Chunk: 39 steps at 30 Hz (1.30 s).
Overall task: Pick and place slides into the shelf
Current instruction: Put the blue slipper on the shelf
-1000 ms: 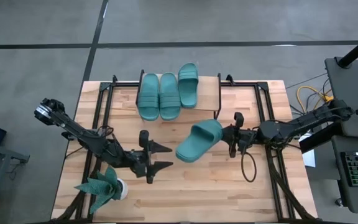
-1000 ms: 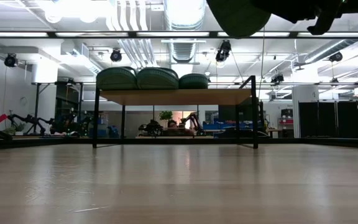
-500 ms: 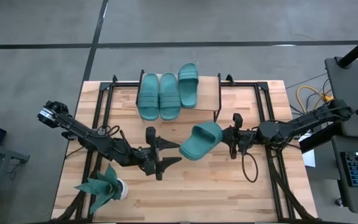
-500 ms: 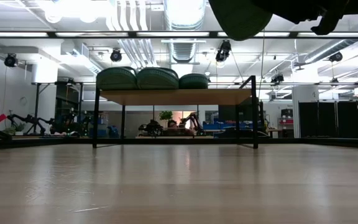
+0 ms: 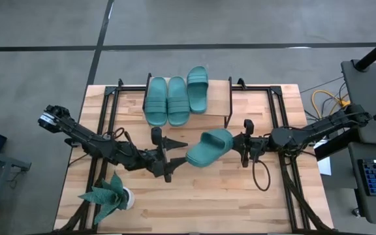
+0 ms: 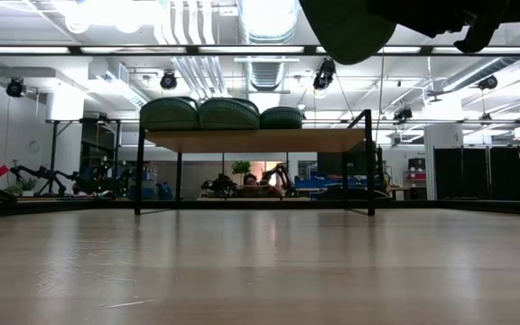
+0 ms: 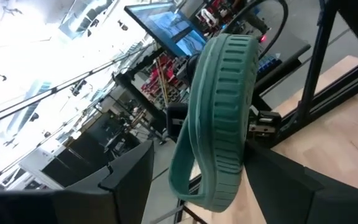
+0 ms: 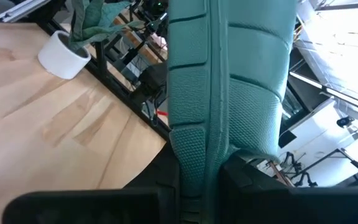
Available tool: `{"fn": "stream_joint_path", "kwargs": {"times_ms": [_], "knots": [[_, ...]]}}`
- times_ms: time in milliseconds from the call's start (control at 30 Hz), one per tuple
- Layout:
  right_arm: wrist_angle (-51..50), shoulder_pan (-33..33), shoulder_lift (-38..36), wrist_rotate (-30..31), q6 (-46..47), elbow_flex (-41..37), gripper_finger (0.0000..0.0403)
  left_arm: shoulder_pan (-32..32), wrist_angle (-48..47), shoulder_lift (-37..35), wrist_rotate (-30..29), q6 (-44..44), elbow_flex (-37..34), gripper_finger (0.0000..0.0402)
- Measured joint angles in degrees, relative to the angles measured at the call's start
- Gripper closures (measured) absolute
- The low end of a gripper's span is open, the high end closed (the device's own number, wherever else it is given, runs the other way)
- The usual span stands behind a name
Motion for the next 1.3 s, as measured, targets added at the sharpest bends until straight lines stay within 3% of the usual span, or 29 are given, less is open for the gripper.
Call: {"fn": "stream_joint_path", "kwargs": {"times_ms": [167,333,467,600,833,1100,1300], "knots": [[0.1,0.0,0.0,0.0,0.0,0.0,0.0361,0.3,0.1,0.2,0.8,-0.2,0.0,0.0171],[0.1,0.0,0.0,-0.3,-0.5,0.0,0.0361,0.7,0.1,0.9,8.1,-1.0,0.0,0.0171],[0.1,0.0,0.0,-0.2,-0.7,0.0,0.0361,0.7,0.4,1.1,9.6,-1.7,0.2,0.0183],[0.2,0.0,0.0,-0.2,-0.7,0.0,0.0361,0.9,0.5,1.2,11.0,-1.8,0.2,0.0232],[0.7,0.0,0.0,-0.1,-0.7,0.0,0.0361,1.6,0.7,1.2,14.2,-1.8,0.2,0.0365],[0.8,0.0,-0.1,0.2,-0.2,0.0,0.0359,2.1,1.4,1.2,12.8,-1.3,0.2,0.0365],[1.2,0.0,-0.7,3.8,0.6,0.0,0.0279,2.1,1.2,1.0,7.1,0.2,0.1,0.0366]]}}
